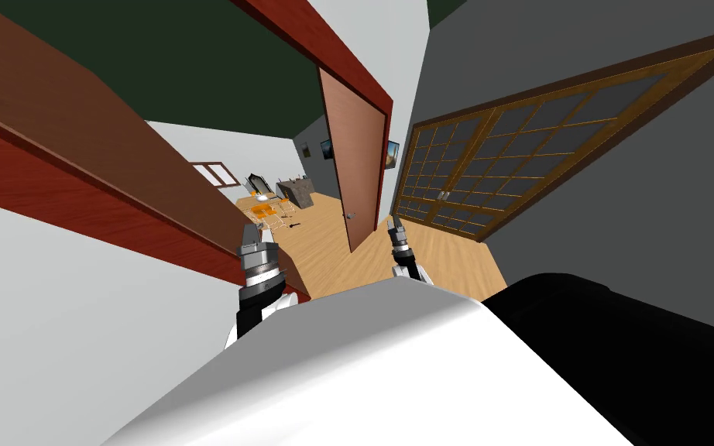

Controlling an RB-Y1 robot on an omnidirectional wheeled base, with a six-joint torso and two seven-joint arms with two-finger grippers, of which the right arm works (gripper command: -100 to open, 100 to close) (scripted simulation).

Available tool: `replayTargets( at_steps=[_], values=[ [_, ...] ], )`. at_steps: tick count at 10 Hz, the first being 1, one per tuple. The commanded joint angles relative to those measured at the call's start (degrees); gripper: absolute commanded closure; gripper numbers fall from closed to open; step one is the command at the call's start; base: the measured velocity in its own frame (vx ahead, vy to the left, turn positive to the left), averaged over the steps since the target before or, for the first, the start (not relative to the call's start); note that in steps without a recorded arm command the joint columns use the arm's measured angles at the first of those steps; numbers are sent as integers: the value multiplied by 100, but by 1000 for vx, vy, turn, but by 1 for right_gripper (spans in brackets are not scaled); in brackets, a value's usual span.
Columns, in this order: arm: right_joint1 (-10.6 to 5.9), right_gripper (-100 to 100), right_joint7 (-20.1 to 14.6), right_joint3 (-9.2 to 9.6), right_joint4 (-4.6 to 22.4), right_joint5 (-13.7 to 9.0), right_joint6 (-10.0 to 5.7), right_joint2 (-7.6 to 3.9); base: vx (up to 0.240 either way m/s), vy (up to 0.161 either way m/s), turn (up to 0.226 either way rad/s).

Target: Push the door open

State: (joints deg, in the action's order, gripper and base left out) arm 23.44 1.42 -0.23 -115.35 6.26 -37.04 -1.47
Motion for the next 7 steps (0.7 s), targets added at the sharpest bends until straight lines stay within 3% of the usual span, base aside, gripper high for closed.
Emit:
replayTargets(
  at_steps=[1,7],
  values=[
    [-79,-100,-3,59,222,-8,-26,-28,109,-48,62],
    [-502,-100,-37,241,1216,-67,-135,-137,95,-69,65]
  ],
)
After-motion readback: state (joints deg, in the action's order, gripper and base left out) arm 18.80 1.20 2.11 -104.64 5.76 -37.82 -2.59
